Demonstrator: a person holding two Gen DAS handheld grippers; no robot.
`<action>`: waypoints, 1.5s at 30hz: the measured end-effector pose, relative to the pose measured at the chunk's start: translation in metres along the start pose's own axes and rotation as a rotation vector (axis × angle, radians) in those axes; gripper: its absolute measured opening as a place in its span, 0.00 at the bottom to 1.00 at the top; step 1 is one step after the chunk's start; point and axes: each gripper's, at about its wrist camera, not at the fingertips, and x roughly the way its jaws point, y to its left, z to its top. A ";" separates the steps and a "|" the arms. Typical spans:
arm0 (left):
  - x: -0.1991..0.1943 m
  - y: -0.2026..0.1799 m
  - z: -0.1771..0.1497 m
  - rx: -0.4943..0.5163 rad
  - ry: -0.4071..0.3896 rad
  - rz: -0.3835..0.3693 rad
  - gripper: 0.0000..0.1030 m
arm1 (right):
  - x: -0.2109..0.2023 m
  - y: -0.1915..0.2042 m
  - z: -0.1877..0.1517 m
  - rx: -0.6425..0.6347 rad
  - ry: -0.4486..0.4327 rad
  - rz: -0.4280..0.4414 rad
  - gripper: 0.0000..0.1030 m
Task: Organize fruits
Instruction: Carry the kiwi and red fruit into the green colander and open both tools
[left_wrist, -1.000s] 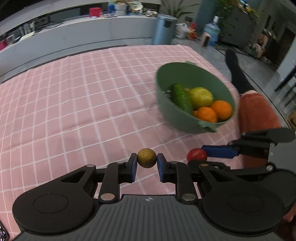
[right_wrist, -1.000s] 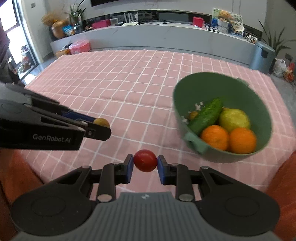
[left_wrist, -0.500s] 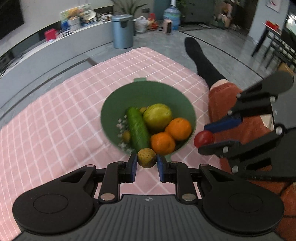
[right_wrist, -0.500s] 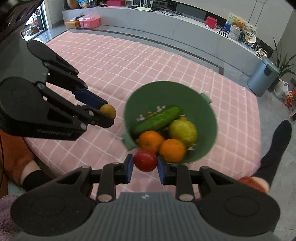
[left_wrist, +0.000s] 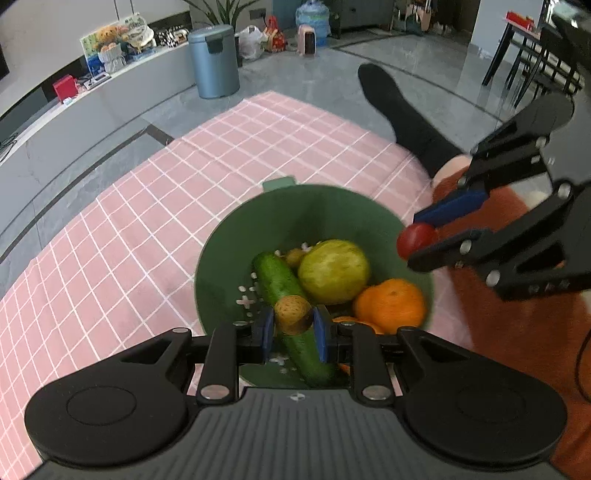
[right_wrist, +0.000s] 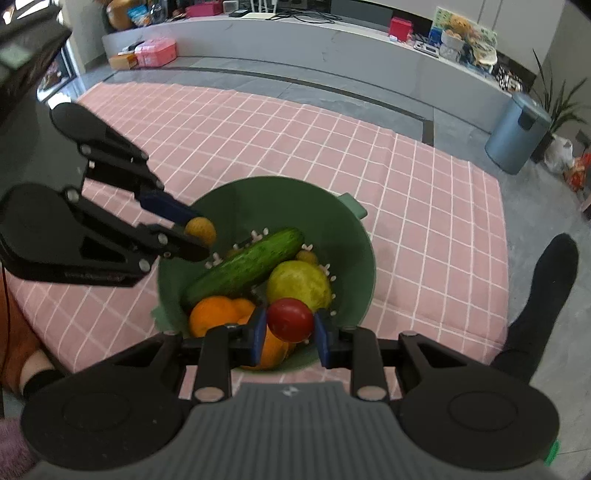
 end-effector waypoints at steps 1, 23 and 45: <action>0.004 0.002 0.000 0.012 0.008 0.003 0.25 | 0.004 -0.003 0.001 0.007 -0.001 0.007 0.23; 0.068 0.020 0.009 0.203 0.132 0.037 0.25 | 0.104 -0.031 0.056 0.140 0.062 0.075 0.23; 0.053 0.007 0.004 0.256 0.109 0.086 0.56 | 0.097 -0.032 0.052 0.159 0.080 0.031 0.37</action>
